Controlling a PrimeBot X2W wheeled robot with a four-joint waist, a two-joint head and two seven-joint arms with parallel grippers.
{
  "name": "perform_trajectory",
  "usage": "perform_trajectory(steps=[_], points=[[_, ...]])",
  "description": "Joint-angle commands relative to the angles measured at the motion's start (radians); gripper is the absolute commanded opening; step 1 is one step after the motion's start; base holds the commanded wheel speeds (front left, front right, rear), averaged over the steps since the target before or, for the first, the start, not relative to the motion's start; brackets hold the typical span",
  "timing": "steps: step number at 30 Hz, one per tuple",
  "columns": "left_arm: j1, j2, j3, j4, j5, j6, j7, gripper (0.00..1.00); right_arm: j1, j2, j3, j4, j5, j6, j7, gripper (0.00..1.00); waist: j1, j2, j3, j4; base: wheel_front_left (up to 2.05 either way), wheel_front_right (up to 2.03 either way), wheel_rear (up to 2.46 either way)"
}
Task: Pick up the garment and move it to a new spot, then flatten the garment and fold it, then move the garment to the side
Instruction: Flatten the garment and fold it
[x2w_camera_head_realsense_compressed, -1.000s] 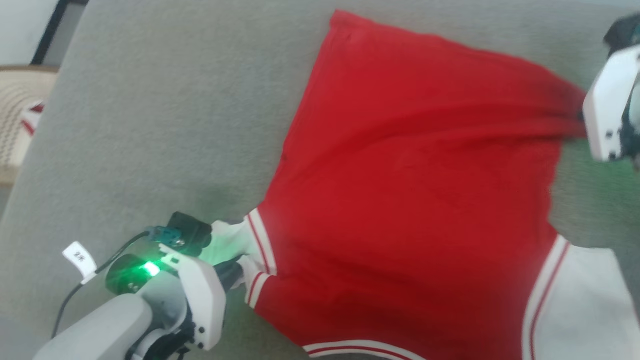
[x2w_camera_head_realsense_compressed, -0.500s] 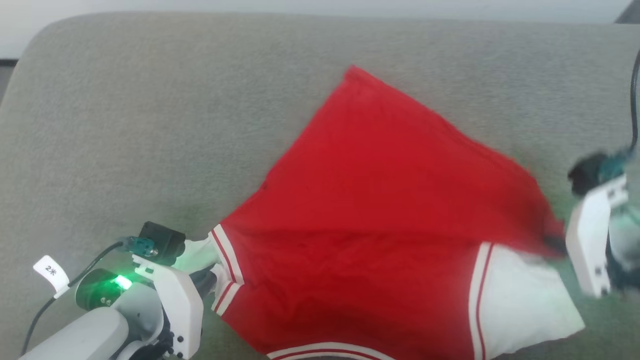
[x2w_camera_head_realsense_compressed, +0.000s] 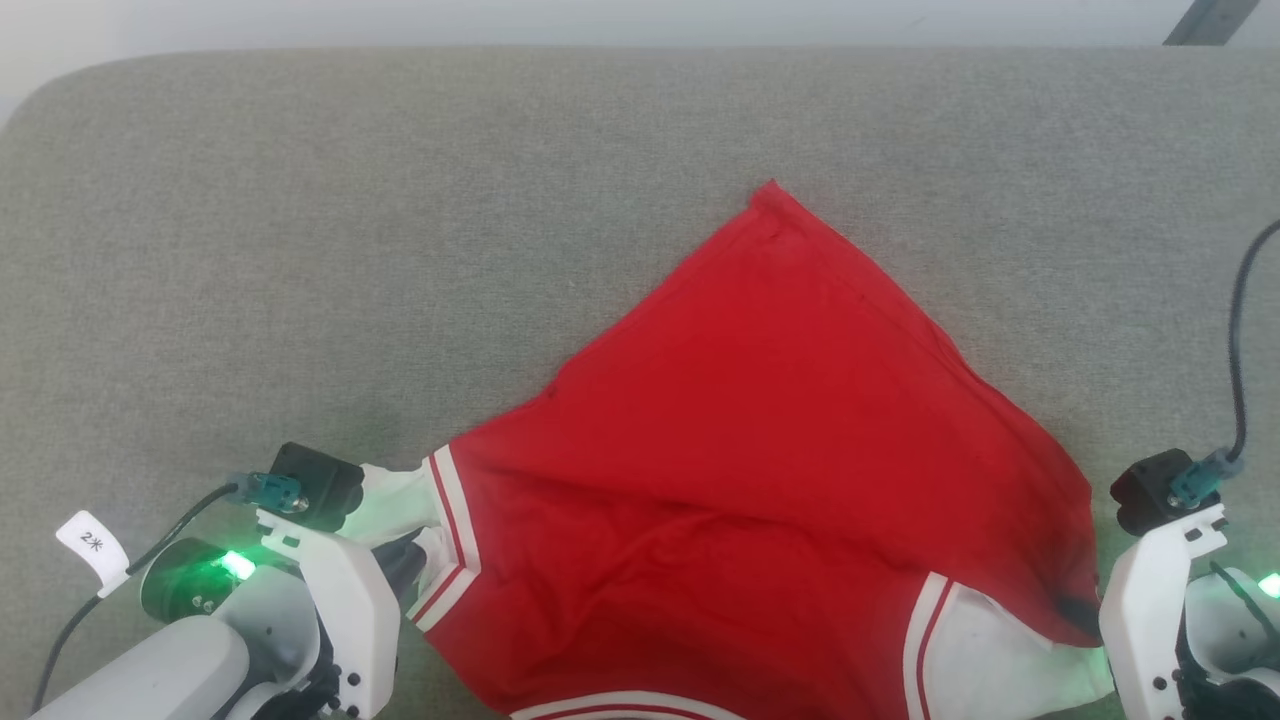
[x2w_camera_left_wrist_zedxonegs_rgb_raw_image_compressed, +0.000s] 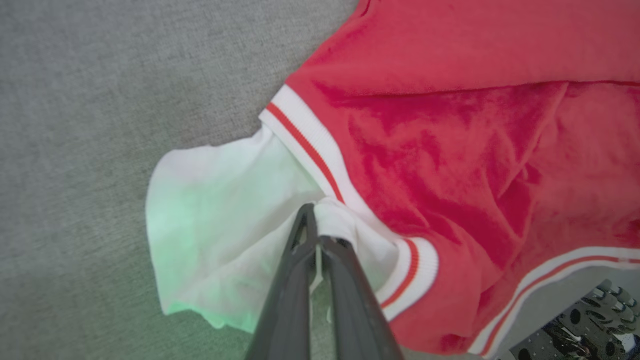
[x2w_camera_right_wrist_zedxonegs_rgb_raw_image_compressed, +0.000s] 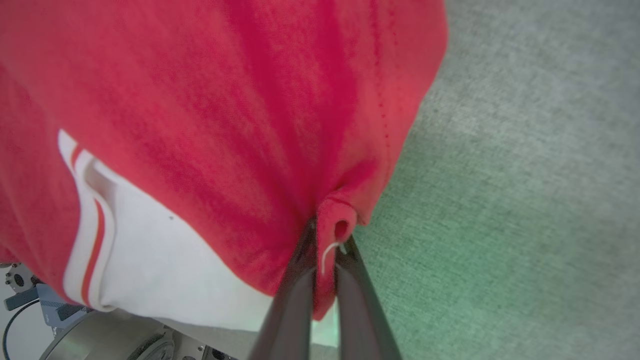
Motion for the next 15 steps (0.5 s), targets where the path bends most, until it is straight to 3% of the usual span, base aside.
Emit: perform_trajectory(steps=[1, 2, 15], points=[[0.002, -0.001, 0.003, 0.001, -0.015, 0.004, 0.003, 0.0, 0.036, 0.022, 0.016, 0.013, -0.011, 0.0, 0.016, 0.73, 0.0, -0.0001, -0.001, -0.002, 0.0, 0.0, 0.0], [0.002, -0.001, 0.003, 0.002, -0.015, 0.004, 0.003, 0.0, 0.034, 0.033, 0.006, 0.003, -0.019, 0.0, 0.02, 1.0, 0.0, -0.0001, -0.002, -0.004, 0.0, 0.0, 0.0], [0.004, -0.021, -0.018, 0.009, -0.005, -0.011, 0.005, 0.0, -0.075, 0.01, -0.115, -0.264, -0.078, -0.001, 0.022, 1.0, 0.0, -0.0001, -0.017, 0.035, 0.0, 0.0, 0.0]])
